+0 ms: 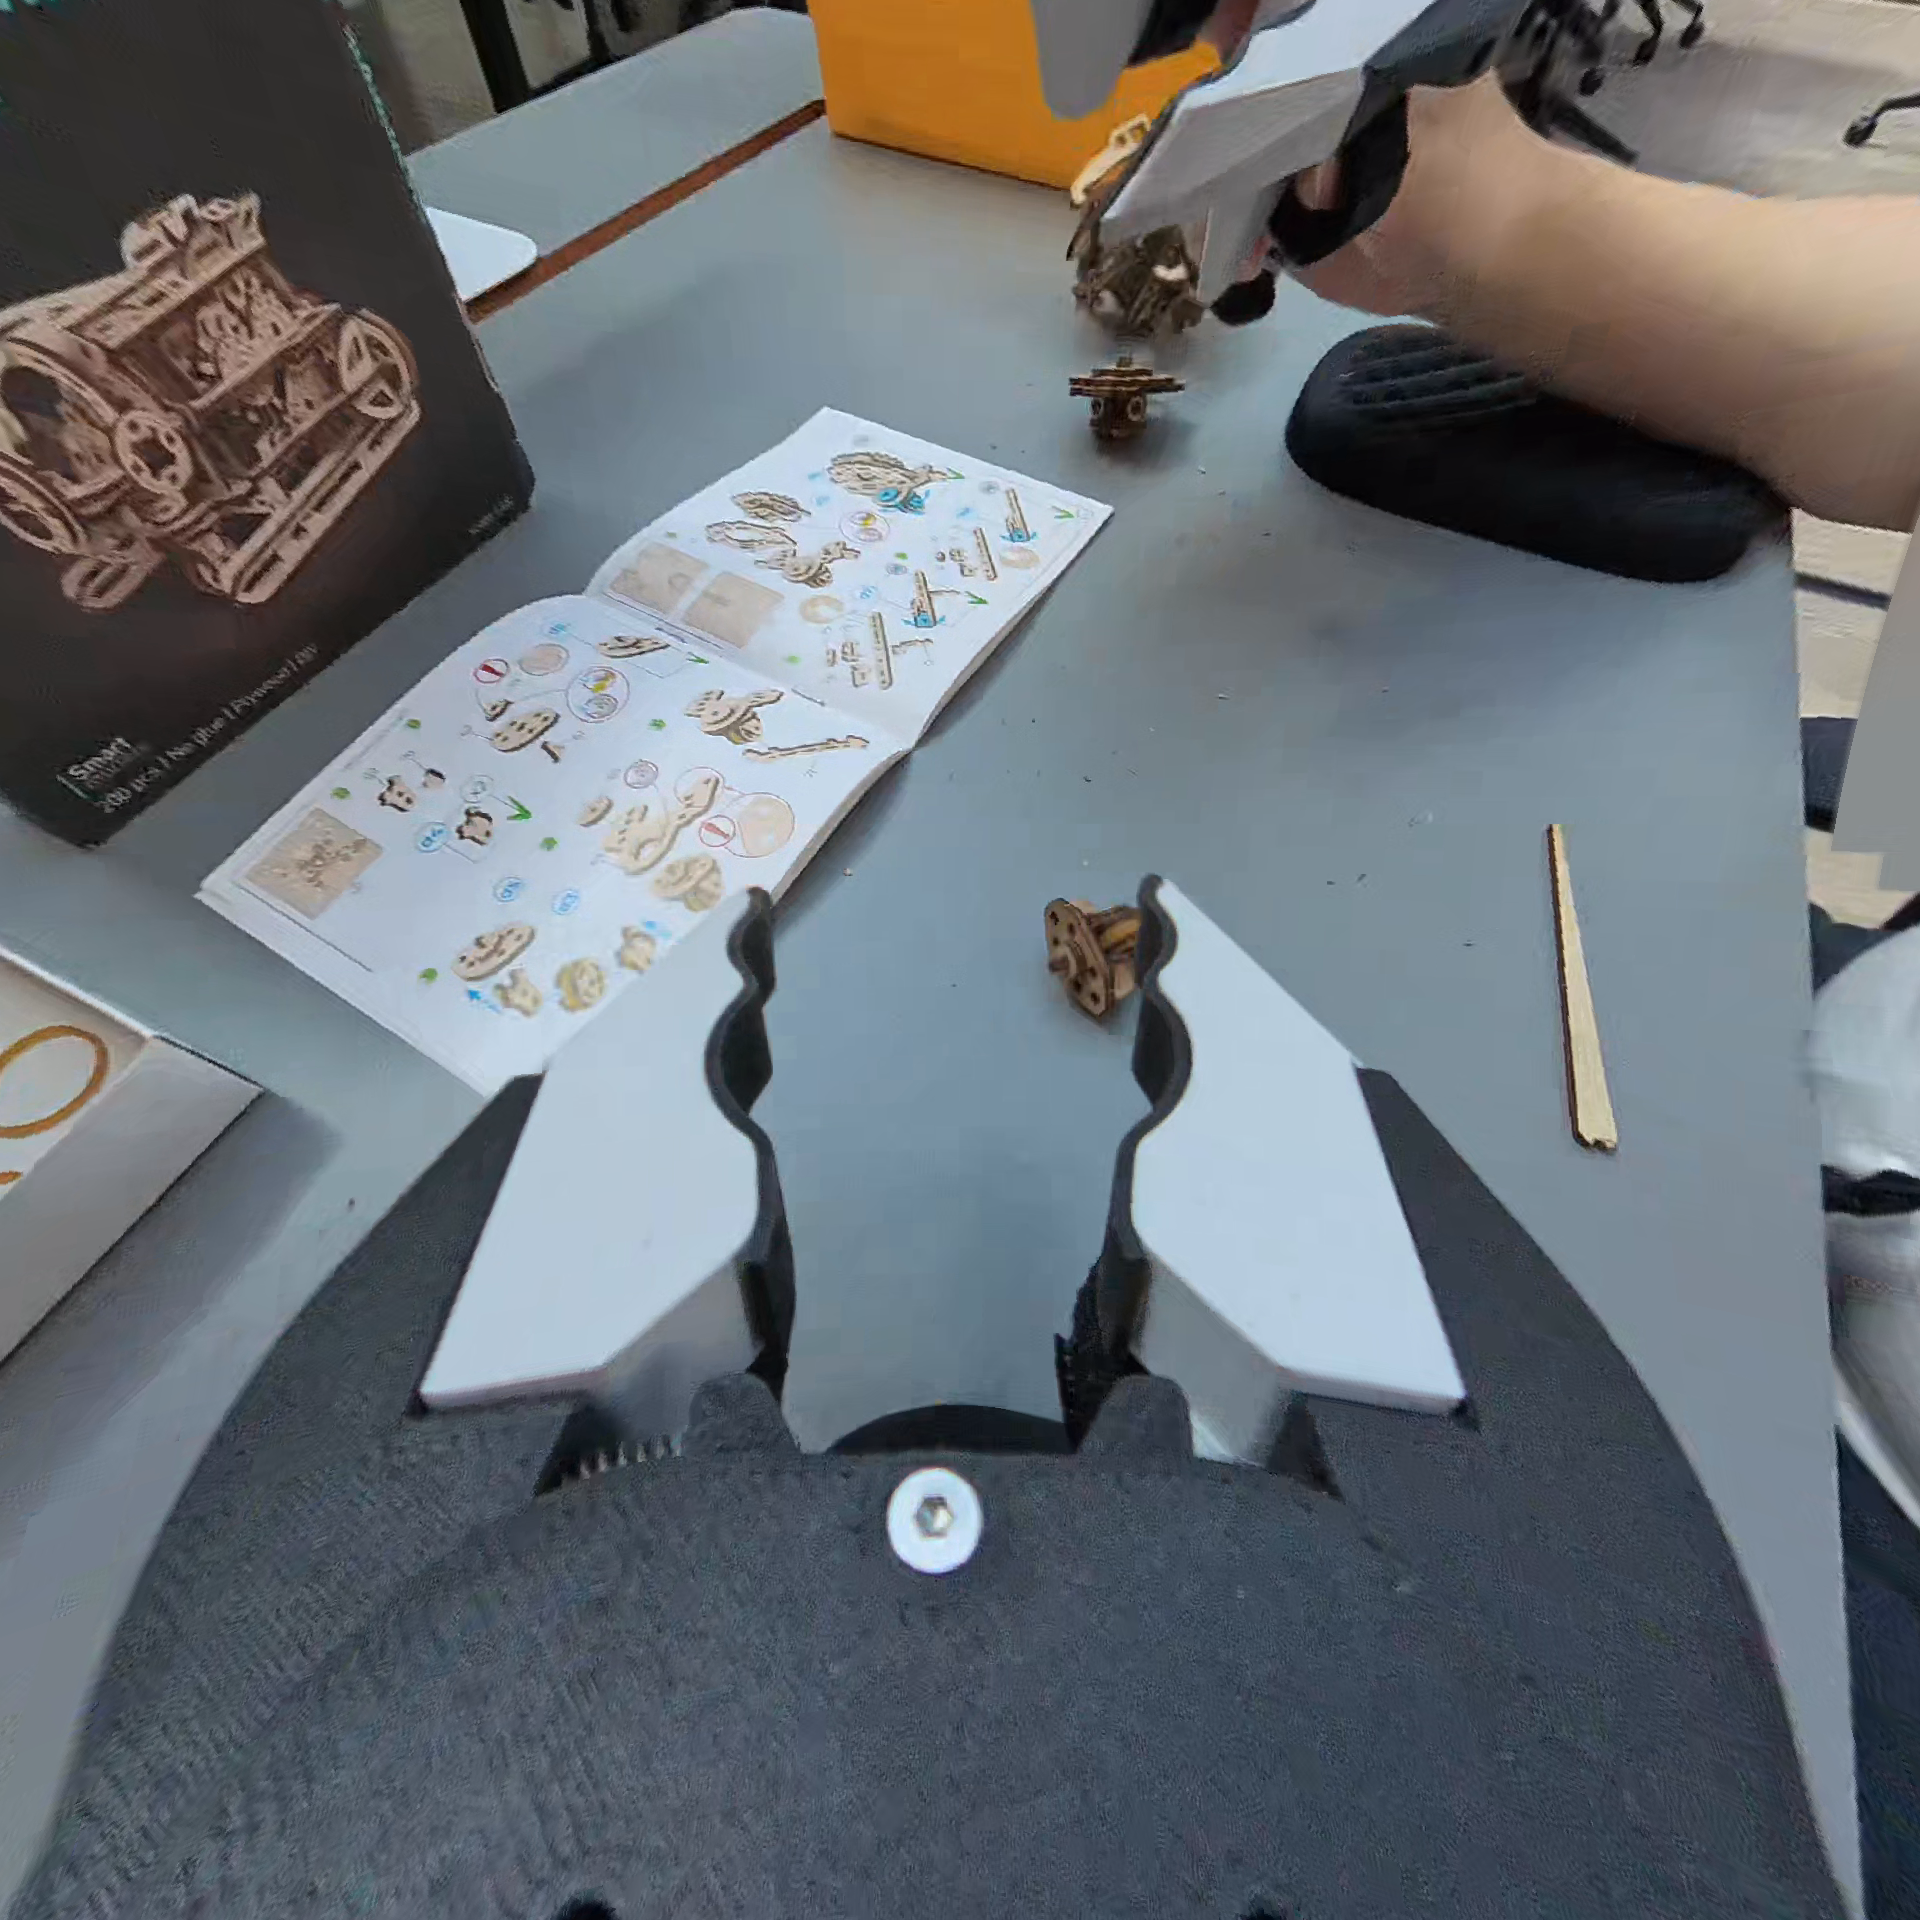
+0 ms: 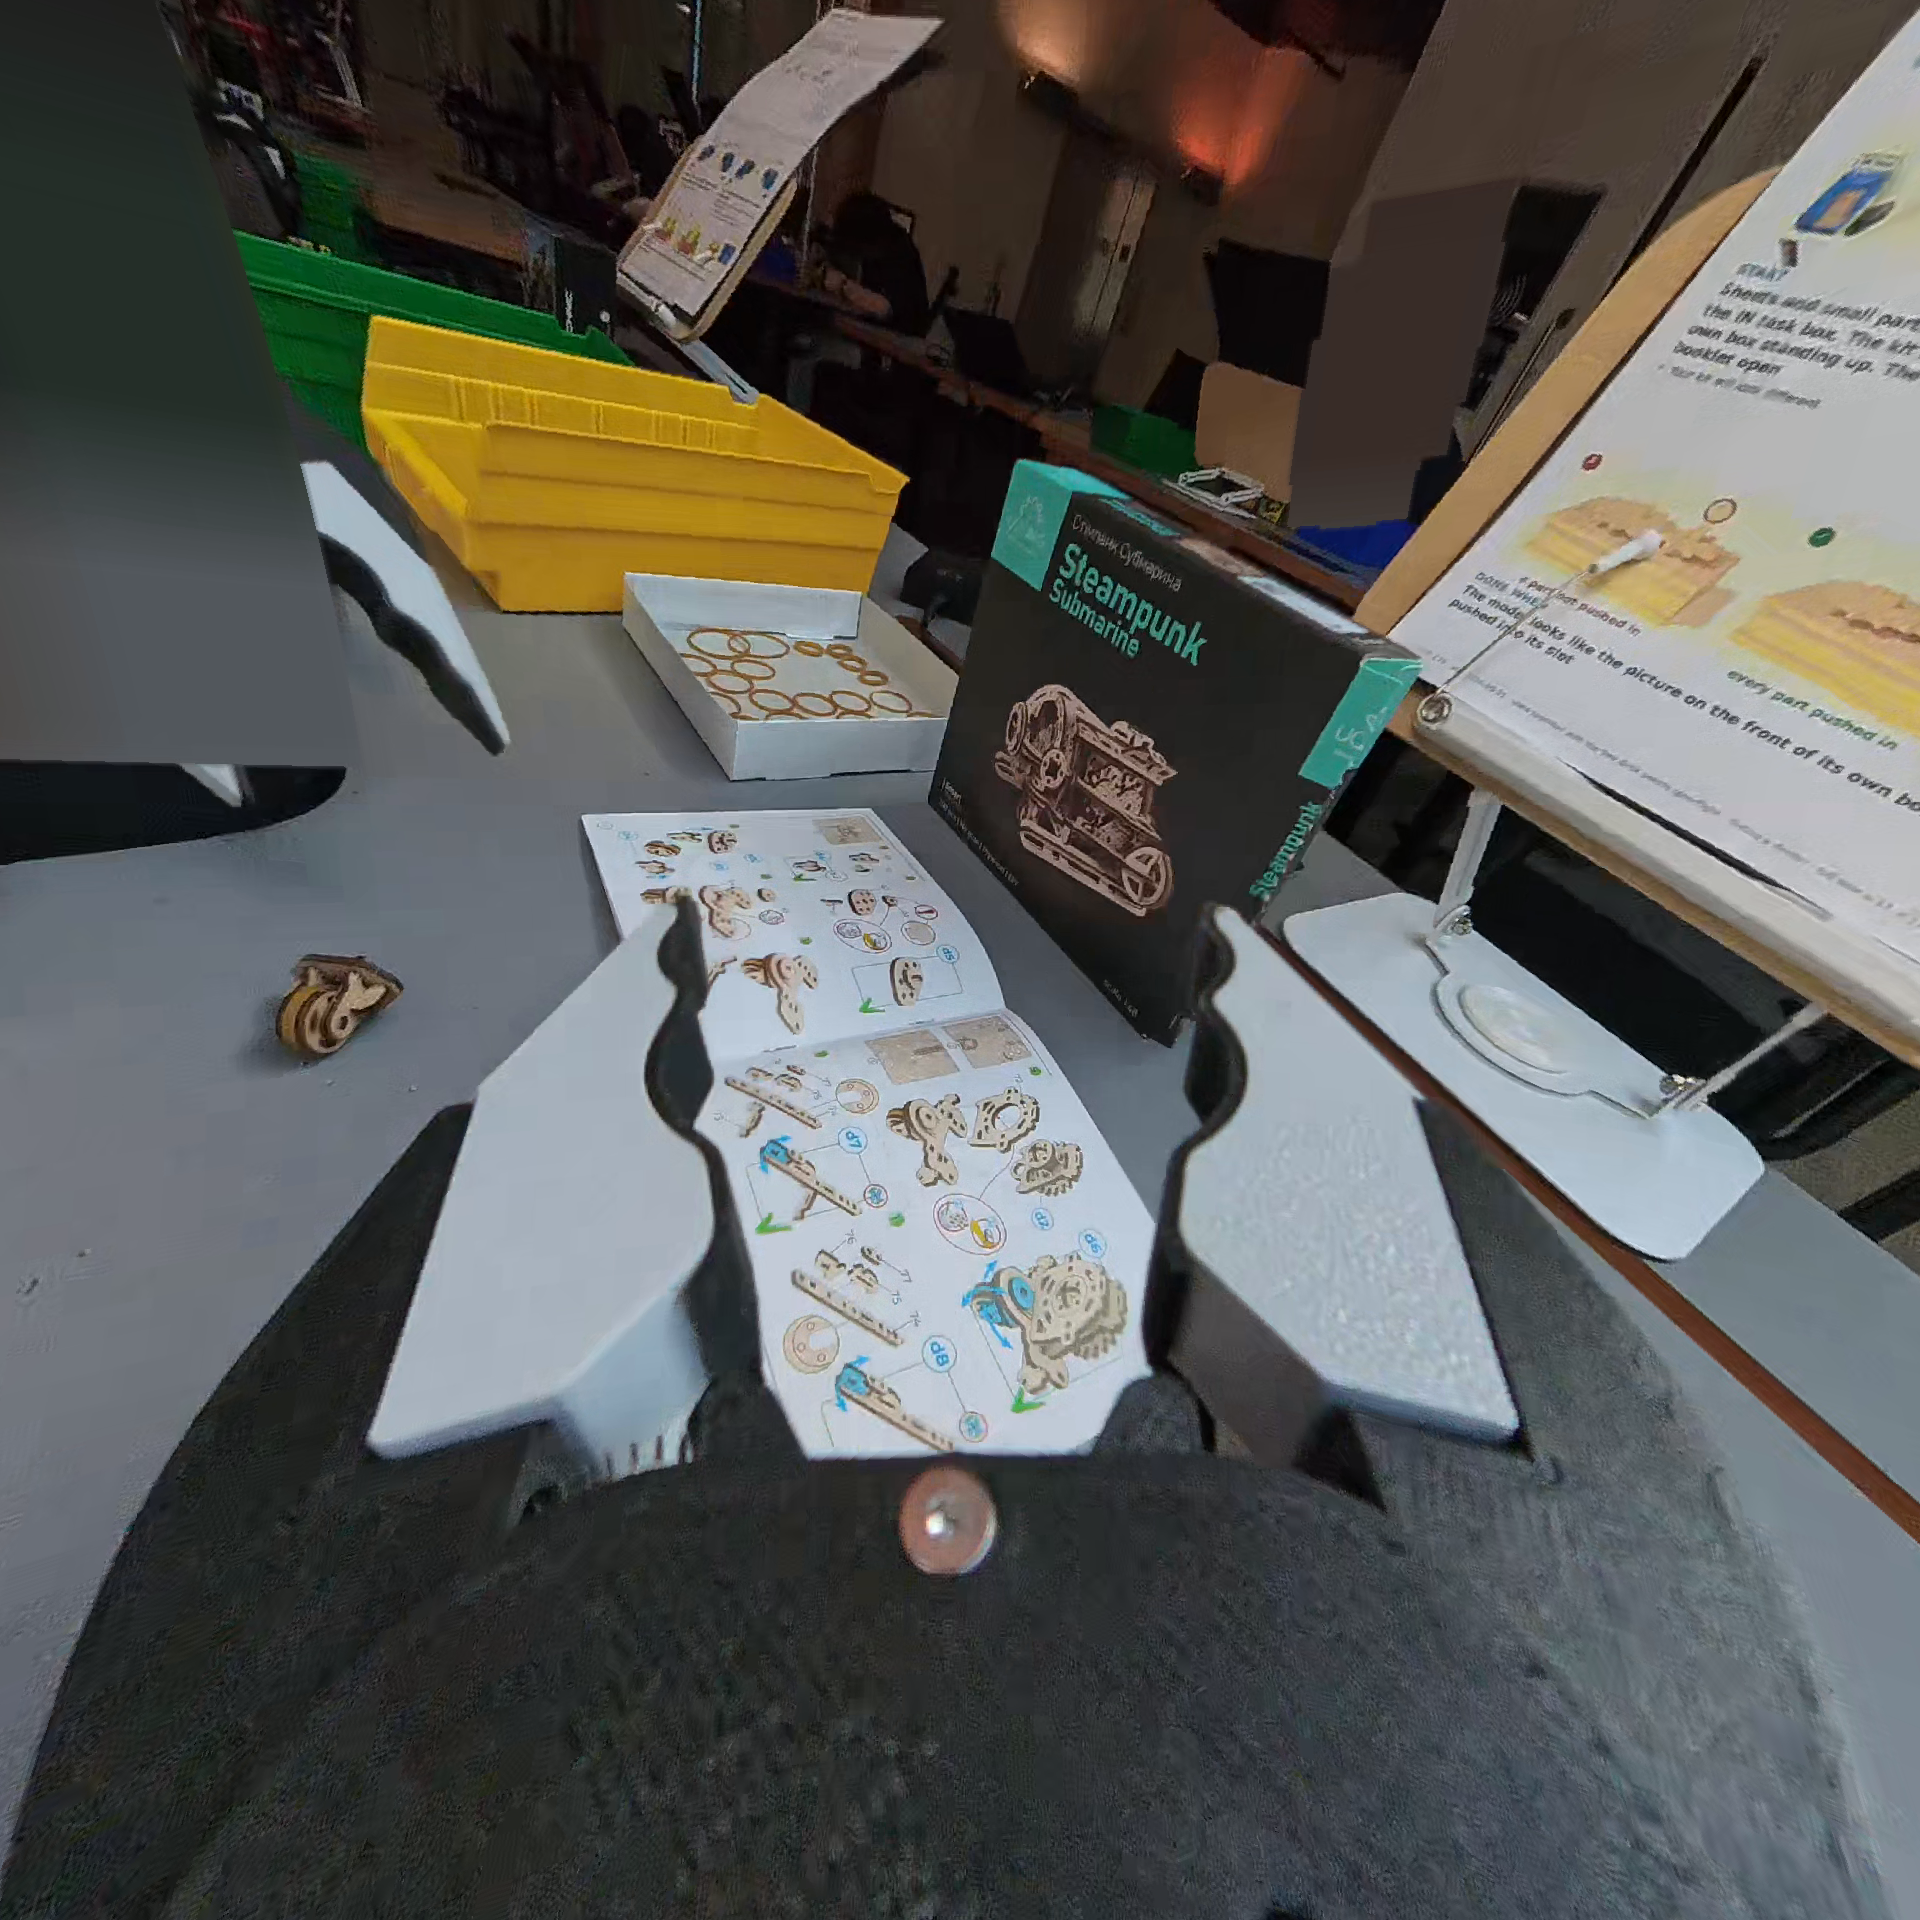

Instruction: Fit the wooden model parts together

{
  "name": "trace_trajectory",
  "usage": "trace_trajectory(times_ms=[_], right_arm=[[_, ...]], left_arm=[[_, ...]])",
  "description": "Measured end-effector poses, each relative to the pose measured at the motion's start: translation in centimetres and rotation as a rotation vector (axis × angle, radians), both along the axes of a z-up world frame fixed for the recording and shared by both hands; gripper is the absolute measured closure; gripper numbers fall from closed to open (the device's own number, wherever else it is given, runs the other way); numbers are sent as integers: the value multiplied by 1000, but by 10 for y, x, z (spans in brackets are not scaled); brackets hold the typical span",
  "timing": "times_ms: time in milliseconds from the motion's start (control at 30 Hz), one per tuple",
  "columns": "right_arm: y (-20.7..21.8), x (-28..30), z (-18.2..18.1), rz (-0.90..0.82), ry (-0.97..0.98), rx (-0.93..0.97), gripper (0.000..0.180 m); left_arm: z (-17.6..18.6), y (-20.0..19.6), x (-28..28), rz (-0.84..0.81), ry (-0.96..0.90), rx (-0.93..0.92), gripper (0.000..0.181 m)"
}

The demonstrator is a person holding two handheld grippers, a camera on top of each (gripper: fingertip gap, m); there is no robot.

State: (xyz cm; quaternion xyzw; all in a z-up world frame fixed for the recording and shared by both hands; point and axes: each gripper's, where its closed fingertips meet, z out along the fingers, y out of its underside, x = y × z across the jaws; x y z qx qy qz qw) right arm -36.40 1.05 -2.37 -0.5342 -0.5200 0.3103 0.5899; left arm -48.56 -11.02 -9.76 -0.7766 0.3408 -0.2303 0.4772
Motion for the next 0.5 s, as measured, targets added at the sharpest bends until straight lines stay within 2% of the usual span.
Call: trace_trajectory(times_ms=[100, 200, 333, 500], right_arm=[[-10, 6, 25, 39, 168, 2, 89], [-17, 11, 34, 68, 279, -46, 88], [-17, 12, 37, 30, 284, 53, 88], [-23, 8, 36, 16, 236, 166, 88]], left_arm=[[1, -9, 9, -54, -116, -15, 121], [15, -12, 3, -10, -163, 78, 125], [28, -19, -3, 14, -195, 192, 131], [20, -24, 4, 8, -94, 245, 133]])
